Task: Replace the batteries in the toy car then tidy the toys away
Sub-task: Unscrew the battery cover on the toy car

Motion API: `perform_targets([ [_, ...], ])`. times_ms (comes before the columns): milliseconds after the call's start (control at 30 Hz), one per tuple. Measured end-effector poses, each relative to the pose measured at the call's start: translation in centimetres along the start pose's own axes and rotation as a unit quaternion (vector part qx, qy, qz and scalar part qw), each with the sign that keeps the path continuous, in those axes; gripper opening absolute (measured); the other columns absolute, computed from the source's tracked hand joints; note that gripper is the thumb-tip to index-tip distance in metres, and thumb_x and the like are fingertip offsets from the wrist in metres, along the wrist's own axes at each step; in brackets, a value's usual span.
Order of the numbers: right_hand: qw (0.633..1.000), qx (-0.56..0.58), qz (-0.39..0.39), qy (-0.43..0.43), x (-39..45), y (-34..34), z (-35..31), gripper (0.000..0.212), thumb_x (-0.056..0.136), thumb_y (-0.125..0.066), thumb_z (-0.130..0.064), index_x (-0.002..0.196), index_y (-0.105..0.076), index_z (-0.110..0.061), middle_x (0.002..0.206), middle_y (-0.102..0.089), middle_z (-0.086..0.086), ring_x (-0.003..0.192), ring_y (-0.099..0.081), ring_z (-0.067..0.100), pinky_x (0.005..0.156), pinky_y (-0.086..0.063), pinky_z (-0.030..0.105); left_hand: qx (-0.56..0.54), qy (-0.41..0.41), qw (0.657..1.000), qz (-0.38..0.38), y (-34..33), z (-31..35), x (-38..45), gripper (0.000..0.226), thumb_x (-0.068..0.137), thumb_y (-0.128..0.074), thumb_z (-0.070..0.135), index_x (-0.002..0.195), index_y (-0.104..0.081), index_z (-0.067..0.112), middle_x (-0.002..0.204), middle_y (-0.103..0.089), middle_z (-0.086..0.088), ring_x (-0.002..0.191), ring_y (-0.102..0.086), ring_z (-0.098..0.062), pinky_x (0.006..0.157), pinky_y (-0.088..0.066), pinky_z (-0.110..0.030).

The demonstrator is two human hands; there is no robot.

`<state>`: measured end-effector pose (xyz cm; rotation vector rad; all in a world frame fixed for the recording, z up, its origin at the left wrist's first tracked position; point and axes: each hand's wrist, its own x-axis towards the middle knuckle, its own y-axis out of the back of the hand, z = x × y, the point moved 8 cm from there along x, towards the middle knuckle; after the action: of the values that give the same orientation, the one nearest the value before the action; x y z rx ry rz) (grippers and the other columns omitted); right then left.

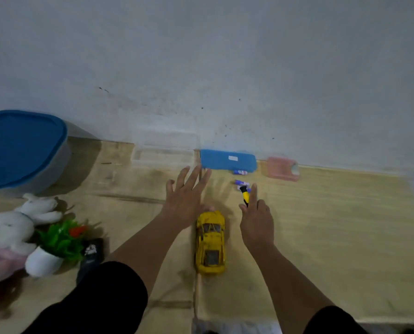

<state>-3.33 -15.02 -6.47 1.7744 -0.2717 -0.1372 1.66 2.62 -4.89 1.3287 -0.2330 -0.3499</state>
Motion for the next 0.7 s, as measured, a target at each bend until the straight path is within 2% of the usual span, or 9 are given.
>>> perform_targets([
  [67,0.998,-0.047,0.028,0.008,-2.1,-1.1,2.5,0.066,0.078,-0.074,-0.024,0.134,-0.047,-0.003,0.075,-0.059,0.014,0.062,-0.057,0.03,0.05,-0.046,0.037,-0.003,0.018,0.999,-0.036,-2.2,2.3,-1.9,0.096,0.067,-0.008,0.086,0.149,0.003,0.037,0.16,0.007,0.004,0.146,0.0,-0.024,0.107,-0.019,-0.053],
  [133,0.997,-0.065,0.045,0.014,-3.8,-2.1,4.2,0.067,0.071,-0.079,-0.026,0.129,-0.053,-0.004,0.07,-0.06,0.011,0.059,-0.057,0.027,0.048,-0.046,0.035,-0.01,0.031,0.996,-0.085,-4.7,4.5,-3.6,0.081,0.083,-0.027,0.074,0.148,0.008,0.04,0.158,0.016,0.004,0.146,0.007,-0.025,0.11,-0.014,-0.056],
  [200,0.997,-0.053,0.053,0.024,-4.7,-3.0,5.1,0.065,0.072,-0.078,-0.026,0.129,-0.053,-0.006,0.071,-0.061,0.01,0.062,-0.059,0.028,0.05,-0.047,0.035,-0.024,0.055,0.992,-0.11,-6.5,5.8,-4.8,0.078,0.086,-0.03,0.071,0.147,0.011,0.043,0.157,0.021,0.004,0.145,0.011,-0.027,0.11,-0.012,-0.057],
  [300,0.996,-0.025,0.075,0.044,-5.5,-3.7,5.7,0.052,0.085,-0.056,-0.029,0.132,-0.047,-0.008,0.074,-0.06,0.01,0.066,-0.059,0.028,0.055,-0.048,0.033,0.006,0.082,0.991,-0.11,-7.5,6.6,-5.3,0.085,0.079,-0.029,0.078,0.146,0.011,0.045,0.157,0.022,0.001,0.145,0.01,-0.028,0.109,-0.016,-0.058],
  [367,0.996,-0.019,0.077,0.047,-5.7,-4.0,5.9,0.051,0.086,-0.041,-0.031,0.132,-0.045,-0.009,0.076,-0.059,0.01,0.068,-0.058,0.028,0.056,-0.048,0.032,0.031,0.097,0.989,-0.109,-7.4,6.7,-5.3,0.089,0.076,-0.03,0.082,0.146,0.011,0.046,0.157,0.022,-0.001,0.145,0.008,-0.03,0.107,-0.018,-0.059],
  [433,0.995,-0.025,0.081,0.045,-5.7,-4.2,6.0,0.051,0.086,-0.043,-0.032,0.132,-0.046,-0.01,0.078,-0.058,0.01,0.069,-0.057,0.027,0.056,-0.047,0.033,0.041,0.121,0.986,-0.104,-7.1,6.6,-5.5,0.09,0.074,-0.033,0.083,0.146,0.008,0.047,0.157,0.019,-0.004,0.144,0.003,-0.033,0.107,-0.021,-0.058],
  [500,0.995,-0.04,0.084,0.038,-5.8,-4.3,6.2,0.051,0.086,-0.047,-0.033,0.132,-0.048,-0.011,0.082,-0.057,0.01,0.071,-0.056,0.026,0.056,-0.046,0.034,0.048,0.144,0.984,-0.091,-6.8,6.8,-5.8,0.089,0.075,-0.039,0.08,0.146,0.004,0.046,0.157,0.011,-0.009,0.14,-0.009,-0.036,0.105,-0.027,-0.053],
  [600,0.994,-0.048,0.09,0.042,-5.8,-4.3,6.2,0.057,0.08,-0.061,-0.033,0.131,-0.05,-0.01,0.084,-0.058,0.011,0.072,-0.057,0.026,0.055,-0.046,0.034,0.032,0.179,0.979,-0.096,-7.1,7.2,-6.3,0.079,0.084,-0.047,0.065,0.146,-0.001,0.048,0.157,0.001,-0.012,0.127,-0.028,-0.038,0.098,-0.038,-0.043],
  [700,0.993,-0.039,0.095,0.06,-5.7,-4.1,6.2,0.064,0.076,-0.069,-0.035,0.132,-0.049,-0.011,0.085,-0.059,0.012,0.071,-0.057,0.027,0.056,-0.045,0.032,0.006,0.188,0.978,-0.093,-7.2,7.6,-6.4,0.072,0.09,-0.05,0.051,0.146,-0.005,0.048,0.156,-0.003,-0.011,0.122,-0.032,-0.038,0.098,-0.038,-0.042],
])
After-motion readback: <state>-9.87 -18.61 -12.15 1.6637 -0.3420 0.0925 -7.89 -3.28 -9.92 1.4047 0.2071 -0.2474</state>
